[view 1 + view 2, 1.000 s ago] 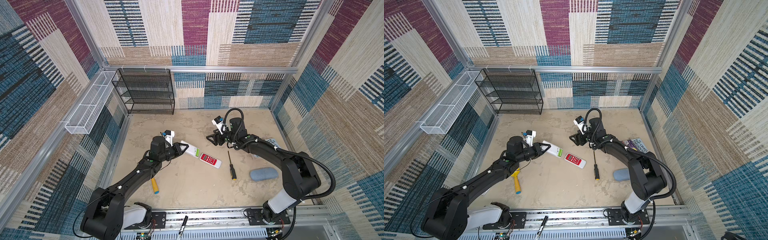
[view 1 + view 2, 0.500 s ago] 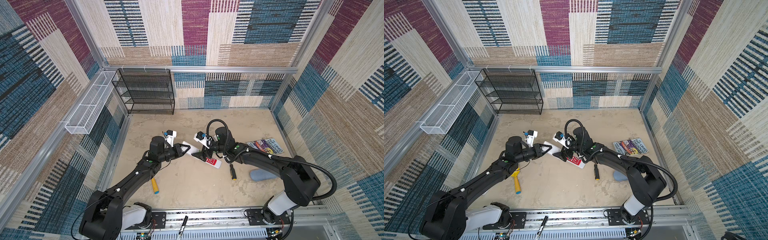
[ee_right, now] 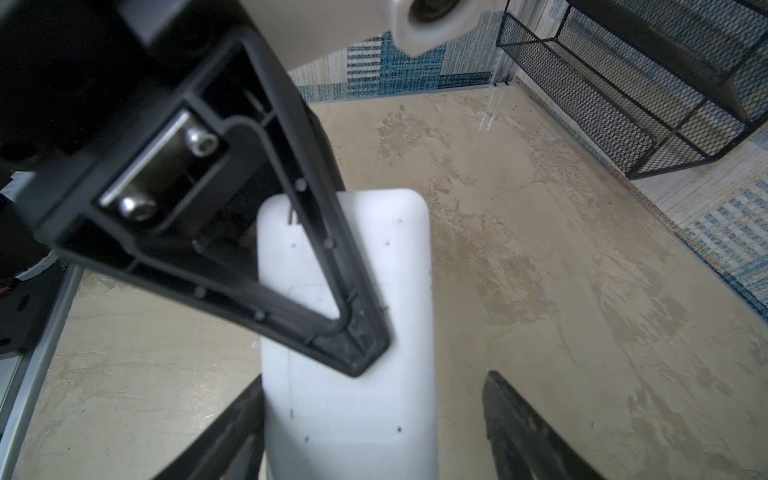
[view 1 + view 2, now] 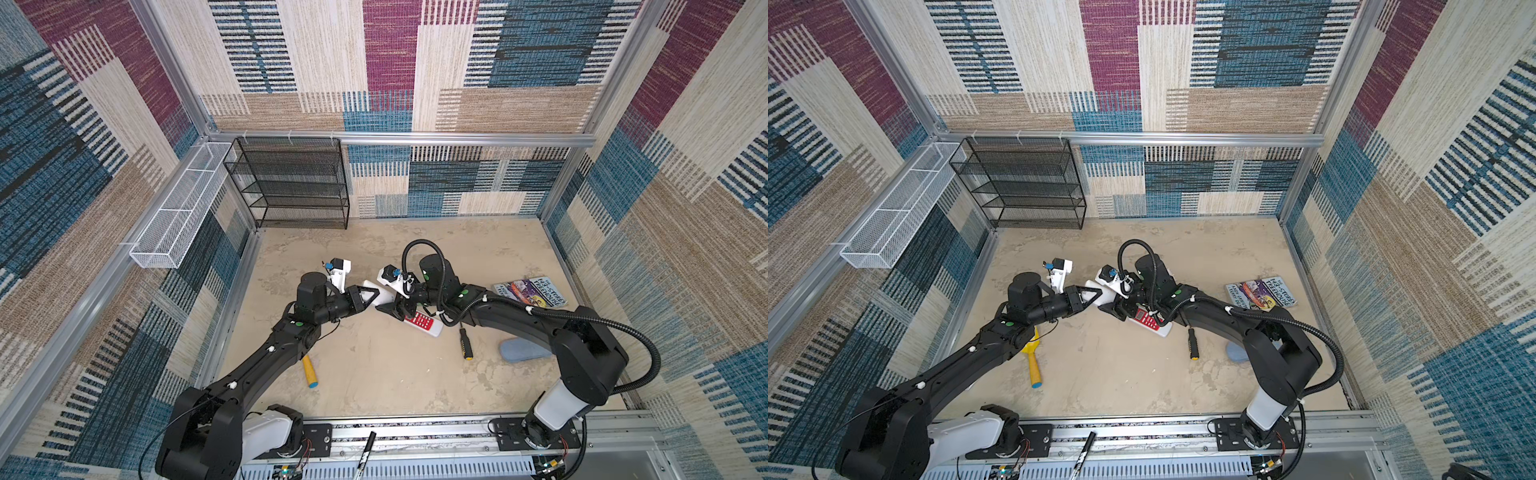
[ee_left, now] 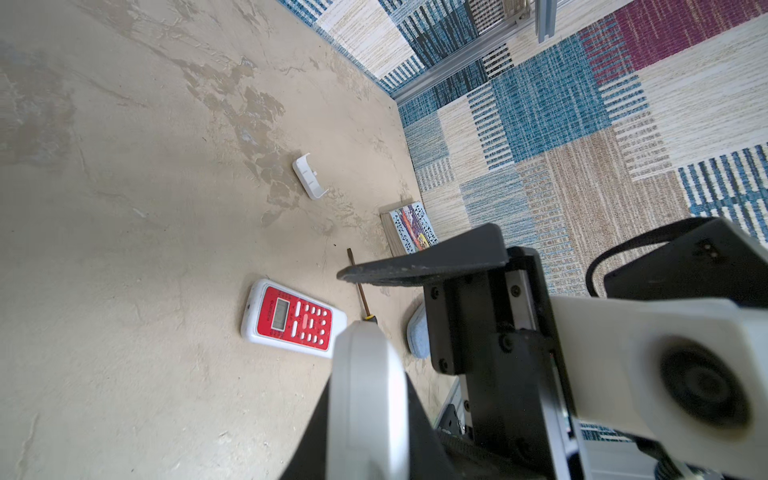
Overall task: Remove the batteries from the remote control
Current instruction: 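Lower the white remote toward the table with the right gripper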
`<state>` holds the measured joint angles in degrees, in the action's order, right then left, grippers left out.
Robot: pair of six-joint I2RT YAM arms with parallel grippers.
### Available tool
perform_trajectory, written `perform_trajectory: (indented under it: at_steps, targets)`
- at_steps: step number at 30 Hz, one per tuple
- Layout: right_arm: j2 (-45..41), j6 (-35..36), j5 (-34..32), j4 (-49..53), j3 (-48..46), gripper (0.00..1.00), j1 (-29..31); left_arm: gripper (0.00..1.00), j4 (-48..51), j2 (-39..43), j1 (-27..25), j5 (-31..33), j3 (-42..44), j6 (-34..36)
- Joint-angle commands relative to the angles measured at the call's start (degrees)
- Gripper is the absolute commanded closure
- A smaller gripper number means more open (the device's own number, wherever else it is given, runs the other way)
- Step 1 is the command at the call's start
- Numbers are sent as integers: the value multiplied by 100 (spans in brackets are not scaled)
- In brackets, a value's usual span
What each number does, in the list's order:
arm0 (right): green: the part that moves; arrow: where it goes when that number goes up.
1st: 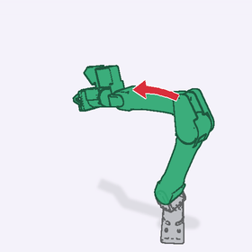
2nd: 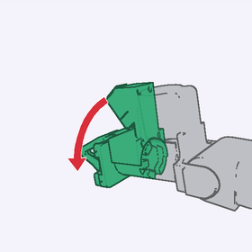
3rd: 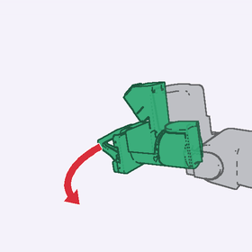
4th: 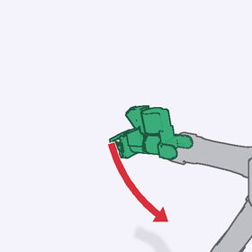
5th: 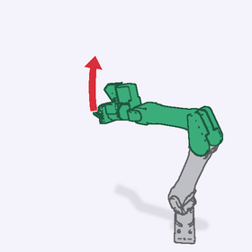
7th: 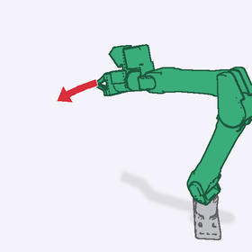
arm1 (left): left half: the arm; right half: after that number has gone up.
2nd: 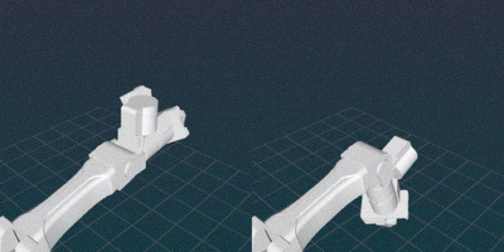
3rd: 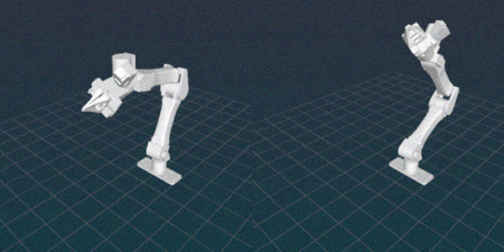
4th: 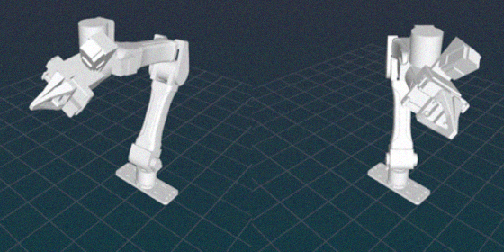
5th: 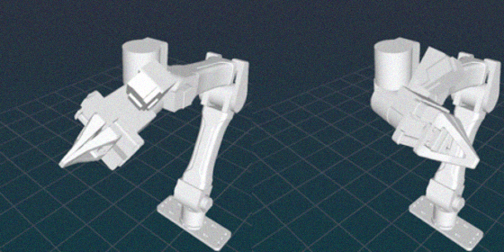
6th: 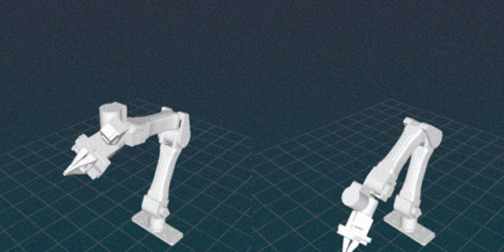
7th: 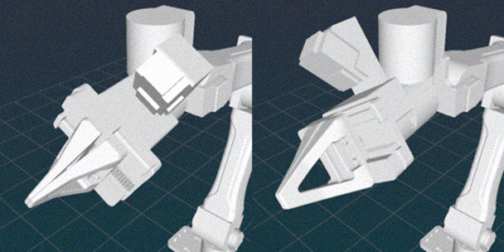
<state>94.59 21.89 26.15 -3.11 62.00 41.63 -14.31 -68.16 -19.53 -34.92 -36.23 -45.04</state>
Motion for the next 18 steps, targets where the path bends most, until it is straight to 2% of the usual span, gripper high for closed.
perform_trajectory:
  at_steps: [1,8,10,13,18]
  targets:
    - [57,30,-139,-38,117,27,-15,100,-39,40,-7,-200,-7,151]
    - [103,113,-75,26,177,48,-14,100,-3,53,-7,-190,15,169]
    - [99,140,-90,30,180,52,-14,100,13,72,-6,-155,19,171]
    - [120,221,-138,56,191,56,-14,92,68,79,-7,-104,19,180]
    - [148,366,-163,149,199,59,-21,69,157,70,-7,-31,-3,197]
